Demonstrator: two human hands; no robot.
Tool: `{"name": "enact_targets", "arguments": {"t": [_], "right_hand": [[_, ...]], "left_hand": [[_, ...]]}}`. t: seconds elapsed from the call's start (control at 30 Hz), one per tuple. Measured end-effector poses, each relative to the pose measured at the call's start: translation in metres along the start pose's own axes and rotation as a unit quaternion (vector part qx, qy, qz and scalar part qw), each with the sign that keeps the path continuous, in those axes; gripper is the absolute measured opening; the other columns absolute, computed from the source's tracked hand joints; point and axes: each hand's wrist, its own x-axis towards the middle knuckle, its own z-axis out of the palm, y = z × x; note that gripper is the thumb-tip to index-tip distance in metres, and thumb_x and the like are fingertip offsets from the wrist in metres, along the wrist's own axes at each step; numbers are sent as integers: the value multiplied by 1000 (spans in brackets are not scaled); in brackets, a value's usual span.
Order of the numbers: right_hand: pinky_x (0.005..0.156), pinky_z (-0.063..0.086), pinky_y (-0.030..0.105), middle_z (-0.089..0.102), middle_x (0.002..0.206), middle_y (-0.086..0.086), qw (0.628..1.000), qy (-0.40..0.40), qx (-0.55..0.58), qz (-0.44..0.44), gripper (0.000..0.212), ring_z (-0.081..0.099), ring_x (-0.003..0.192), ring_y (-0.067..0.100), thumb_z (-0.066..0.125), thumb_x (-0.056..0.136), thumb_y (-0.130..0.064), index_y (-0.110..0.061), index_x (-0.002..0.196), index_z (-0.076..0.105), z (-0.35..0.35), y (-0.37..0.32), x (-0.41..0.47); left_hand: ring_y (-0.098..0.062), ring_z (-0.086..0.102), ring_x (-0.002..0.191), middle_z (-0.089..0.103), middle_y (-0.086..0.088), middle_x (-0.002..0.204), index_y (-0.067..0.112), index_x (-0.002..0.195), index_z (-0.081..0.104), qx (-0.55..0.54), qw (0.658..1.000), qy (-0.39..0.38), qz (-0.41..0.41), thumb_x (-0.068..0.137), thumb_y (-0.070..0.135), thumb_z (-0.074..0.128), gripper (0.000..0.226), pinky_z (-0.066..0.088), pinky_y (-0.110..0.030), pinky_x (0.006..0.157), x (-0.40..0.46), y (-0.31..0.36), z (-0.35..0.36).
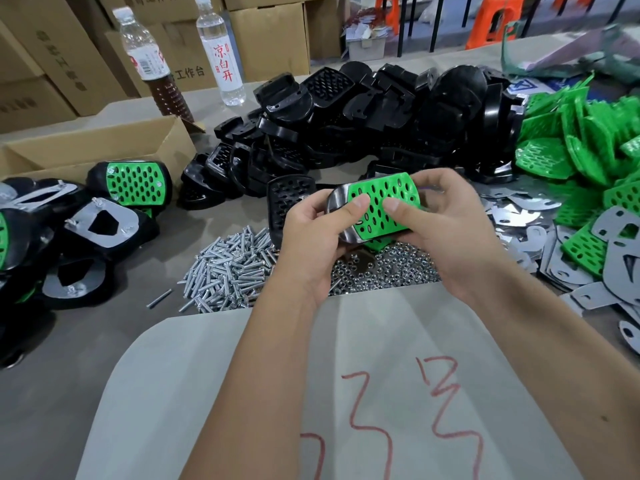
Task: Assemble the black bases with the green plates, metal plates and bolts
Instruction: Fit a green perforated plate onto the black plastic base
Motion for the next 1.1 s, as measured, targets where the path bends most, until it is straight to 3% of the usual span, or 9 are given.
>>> {"name": "enact_targets", "arguments": {"t": [0.1,0.17,0.23,0.37,0.53,0.6,0.73,0.87,1.1], "right_hand": [[75,62,46,76,94,7,990,70,-106,-59,30,72,87,32,88,84,-28,-15,95,63,2,3,1],[72,60,44,74,89,4,984,86,-139,-70,30,65,75,24,90,80,-31,-17,90,65,0,2,0],[72,61,47,73,88,8,982,86,-149,-75,32,61,73,20,92,79,-29,-18,88,64,-2,0,0],[67,60,48,72,83,10,973,71,-190,-112,34,64,70,31,93,78,-27,-13,88,63,0,-7,-5],[59,54,42,69,79,8,955,74,-267,-108,40,52,61,14,90,79,-33,-12,86,56,4,-4,-7],[58,57,41,70,83,9,961,71,-254,-80,40,61,63,17,89,82,-30,-11,86,55,5,-2,-6],[54,62,32,75,93,11,990,46,-131,-8,36,75,64,16,84,88,-19,0,96,54,9,-2,-4],[60,64,34,78,88,10,998,3,-64,16,34,77,69,20,80,91,-14,5,101,54,6,-5,-5],[66,66,40,78,91,18,998,-60,-17,15,23,74,69,26,77,92,-13,-7,91,55,-1,-12,-6]], "left_hand": [[-25,78,84,79,-13,94,9,97,79,-6,1000,26,1,95,19,75,11,65,-42,73,0,0,2],[-26,78,86,79,-15,96,12,88,82,-11,999,32,-17,100,29,68,25,65,-41,76,1,0,1],[-28,79,90,80,-15,98,12,88,81,2,998,51,-26,104,33,61,33,65,-44,80,3,0,1],[-26,79,85,80,-11,90,11,91,77,36,994,97,-25,106,34,59,34,66,-47,77,4,-2,4],[-39,76,93,79,-17,94,6,83,77,65,990,125,-9,106,32,60,39,61,-61,87,0,-2,7],[-33,74,85,77,-14,89,2,81,76,62,990,126,-8,105,32,61,41,61,-58,88,0,-3,8],[-20,74,71,78,-10,82,8,83,77,20,993,115,-6,105,30,60,36,63,-32,63,-1,-3,7],[-23,75,73,79,-13,86,6,89,77,-15,996,91,2,106,30,58,35,63,-36,61,-2,-4,3],[-22,76,69,79,-9,83,17,74,84,-38,998,53,-9,108,32,53,48,60,-34,54,0,-4,3]]}}
